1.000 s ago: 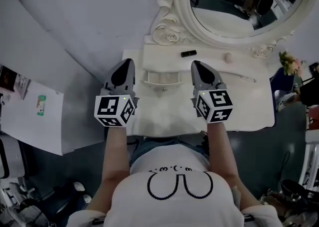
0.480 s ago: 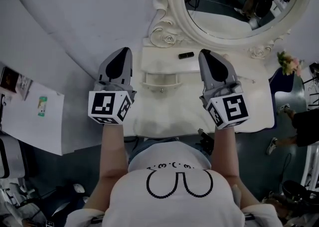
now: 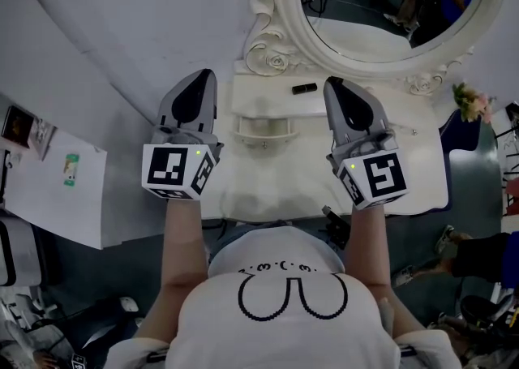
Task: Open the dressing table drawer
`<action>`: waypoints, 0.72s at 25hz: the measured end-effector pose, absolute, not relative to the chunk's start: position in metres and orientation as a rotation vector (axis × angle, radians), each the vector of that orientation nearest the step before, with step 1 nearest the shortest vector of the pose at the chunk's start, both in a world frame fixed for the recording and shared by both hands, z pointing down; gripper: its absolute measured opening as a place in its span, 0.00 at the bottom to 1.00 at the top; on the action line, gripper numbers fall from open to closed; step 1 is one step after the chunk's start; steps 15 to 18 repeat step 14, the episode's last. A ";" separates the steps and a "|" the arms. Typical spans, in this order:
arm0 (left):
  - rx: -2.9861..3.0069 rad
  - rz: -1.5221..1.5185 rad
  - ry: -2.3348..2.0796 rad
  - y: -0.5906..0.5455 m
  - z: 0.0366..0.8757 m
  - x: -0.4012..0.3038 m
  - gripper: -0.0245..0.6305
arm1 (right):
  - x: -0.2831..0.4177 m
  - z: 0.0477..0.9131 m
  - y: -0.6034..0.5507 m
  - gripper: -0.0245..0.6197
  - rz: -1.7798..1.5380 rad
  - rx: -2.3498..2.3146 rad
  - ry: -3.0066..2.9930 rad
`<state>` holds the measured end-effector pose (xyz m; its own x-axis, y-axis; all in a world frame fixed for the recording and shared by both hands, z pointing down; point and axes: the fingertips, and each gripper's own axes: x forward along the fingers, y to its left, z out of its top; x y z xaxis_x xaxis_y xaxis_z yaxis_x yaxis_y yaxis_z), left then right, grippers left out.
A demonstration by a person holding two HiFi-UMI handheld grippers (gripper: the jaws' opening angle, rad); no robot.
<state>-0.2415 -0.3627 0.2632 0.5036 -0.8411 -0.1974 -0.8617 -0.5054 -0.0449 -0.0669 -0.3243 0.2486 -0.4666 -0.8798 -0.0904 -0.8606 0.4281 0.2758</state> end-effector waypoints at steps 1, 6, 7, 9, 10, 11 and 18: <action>-2.600 0.225 1.480 -0.362 0.262 -0.241 0.04 | -0.067 0.249 -0.324 0.03 -0.440 1.585 -2.596; -2.591 0.213 1.469 -0.359 0.260 -0.241 0.04 | -0.068 0.251 -0.324 0.03 -0.436 1.582 -2.593; -2.591 0.212 1.468 -0.359 0.260 -0.241 0.04 | -0.068 0.251 -0.324 0.03 -0.434 1.583 -2.591; -2.591 0.208 1.463 -0.359 0.259 -0.241 0.04 | -0.068 0.252 -0.325 0.03 -0.426 1.585 -2.586; -2.591 0.206 1.461 -0.359 0.258 -0.241 0.04 | -0.068 0.253 -0.326 0.03 -0.420 1.586 -2.585; -2.591 0.205 1.459 -0.359 0.258 -0.241 0.04 | -0.069 0.253 -0.326 0.03 -0.415 1.585 -2.584; -2.592 0.201 1.454 -0.359 0.258 -0.242 0.04 | -0.071 0.253 -0.328 0.03 -0.408 1.577 -2.584</action>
